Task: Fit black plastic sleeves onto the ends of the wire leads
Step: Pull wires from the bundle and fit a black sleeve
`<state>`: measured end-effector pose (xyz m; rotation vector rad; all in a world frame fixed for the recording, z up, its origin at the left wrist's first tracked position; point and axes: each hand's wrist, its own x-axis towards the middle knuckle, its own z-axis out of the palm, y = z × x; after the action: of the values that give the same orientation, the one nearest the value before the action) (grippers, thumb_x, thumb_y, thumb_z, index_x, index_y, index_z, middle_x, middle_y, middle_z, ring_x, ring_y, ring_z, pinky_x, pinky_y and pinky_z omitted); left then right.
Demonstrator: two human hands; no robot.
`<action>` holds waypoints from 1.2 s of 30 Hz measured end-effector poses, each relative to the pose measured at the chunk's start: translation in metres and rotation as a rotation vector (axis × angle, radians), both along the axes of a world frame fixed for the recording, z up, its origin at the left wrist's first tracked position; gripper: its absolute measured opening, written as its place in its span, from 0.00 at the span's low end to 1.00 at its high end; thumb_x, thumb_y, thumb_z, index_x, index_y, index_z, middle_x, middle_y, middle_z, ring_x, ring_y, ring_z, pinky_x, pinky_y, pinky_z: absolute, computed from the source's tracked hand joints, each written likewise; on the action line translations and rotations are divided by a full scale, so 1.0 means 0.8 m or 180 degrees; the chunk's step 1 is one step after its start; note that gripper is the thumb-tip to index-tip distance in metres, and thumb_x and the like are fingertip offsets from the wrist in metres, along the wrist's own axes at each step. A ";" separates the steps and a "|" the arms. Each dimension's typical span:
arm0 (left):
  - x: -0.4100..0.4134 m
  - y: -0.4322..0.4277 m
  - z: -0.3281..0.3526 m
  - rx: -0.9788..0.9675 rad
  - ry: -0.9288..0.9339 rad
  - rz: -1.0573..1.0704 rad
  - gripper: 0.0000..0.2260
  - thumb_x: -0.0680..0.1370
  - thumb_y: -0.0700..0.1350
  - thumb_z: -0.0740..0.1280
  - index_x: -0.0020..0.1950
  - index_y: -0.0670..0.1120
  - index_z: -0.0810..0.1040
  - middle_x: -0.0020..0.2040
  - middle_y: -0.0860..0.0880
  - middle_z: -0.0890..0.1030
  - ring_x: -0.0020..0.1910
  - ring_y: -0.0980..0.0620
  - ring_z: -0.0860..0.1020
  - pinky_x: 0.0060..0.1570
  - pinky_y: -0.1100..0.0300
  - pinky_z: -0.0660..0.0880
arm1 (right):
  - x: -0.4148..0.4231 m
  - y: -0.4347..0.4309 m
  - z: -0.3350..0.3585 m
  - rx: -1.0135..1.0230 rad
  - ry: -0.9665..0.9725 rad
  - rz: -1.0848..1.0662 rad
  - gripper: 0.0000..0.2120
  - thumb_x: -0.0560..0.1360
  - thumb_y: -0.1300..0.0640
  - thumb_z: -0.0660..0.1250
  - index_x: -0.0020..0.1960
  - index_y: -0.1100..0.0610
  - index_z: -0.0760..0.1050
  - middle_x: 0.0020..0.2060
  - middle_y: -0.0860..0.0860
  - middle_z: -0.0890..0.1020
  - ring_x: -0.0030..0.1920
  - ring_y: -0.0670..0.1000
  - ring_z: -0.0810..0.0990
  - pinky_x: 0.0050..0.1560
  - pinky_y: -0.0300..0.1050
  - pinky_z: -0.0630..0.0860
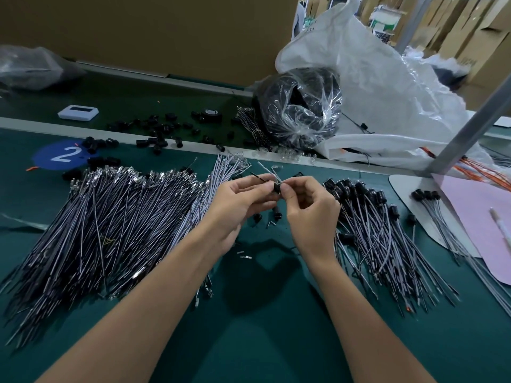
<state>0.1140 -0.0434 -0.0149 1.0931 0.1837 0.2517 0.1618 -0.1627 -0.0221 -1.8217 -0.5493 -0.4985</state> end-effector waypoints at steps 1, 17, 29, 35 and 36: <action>0.000 0.000 0.000 -0.0118 -0.0010 0.0020 0.06 0.77 0.35 0.67 0.51 0.41 0.82 0.42 0.46 0.85 0.39 0.53 0.83 0.43 0.64 0.80 | -0.001 0.001 0.000 0.0000 0.0015 0.0044 0.02 0.75 0.64 0.71 0.44 0.59 0.80 0.35 0.45 0.82 0.35 0.43 0.81 0.39 0.34 0.76; -0.002 0.024 0.007 -0.1133 -0.0202 0.0794 0.05 0.77 0.34 0.66 0.49 0.40 0.81 0.41 0.46 0.85 0.42 0.51 0.84 0.45 0.62 0.81 | -0.001 -0.005 0.001 -0.0180 0.0031 0.0043 0.02 0.73 0.61 0.73 0.42 0.58 0.83 0.31 0.46 0.81 0.31 0.45 0.76 0.34 0.37 0.73; -0.003 0.022 0.010 -0.1063 -0.0205 0.0806 0.05 0.77 0.34 0.67 0.46 0.40 0.82 0.41 0.45 0.86 0.41 0.50 0.85 0.45 0.62 0.81 | 0.000 -0.008 0.003 -0.0006 0.0087 0.0079 0.02 0.73 0.62 0.73 0.42 0.59 0.83 0.33 0.47 0.82 0.32 0.43 0.76 0.36 0.36 0.71; -0.004 0.023 0.010 -0.1073 -0.0173 0.0831 0.04 0.77 0.34 0.67 0.47 0.40 0.82 0.40 0.45 0.86 0.41 0.51 0.85 0.43 0.63 0.81 | 0.000 -0.008 0.003 -0.0044 0.0054 0.0123 0.01 0.73 0.62 0.73 0.42 0.59 0.83 0.34 0.50 0.82 0.33 0.48 0.76 0.37 0.38 0.70; -0.004 0.023 0.010 -0.1055 -0.0161 0.0812 0.05 0.77 0.34 0.67 0.46 0.40 0.82 0.40 0.45 0.86 0.40 0.51 0.85 0.44 0.63 0.81 | 0.000 -0.008 0.003 -0.0050 0.0048 0.0125 0.01 0.73 0.62 0.73 0.42 0.59 0.83 0.34 0.50 0.82 0.33 0.48 0.76 0.37 0.38 0.70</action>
<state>0.1108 -0.0251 -0.0070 0.7327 0.3088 0.4599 0.1616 -0.1695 -0.0198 -1.8249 -0.5790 -0.4546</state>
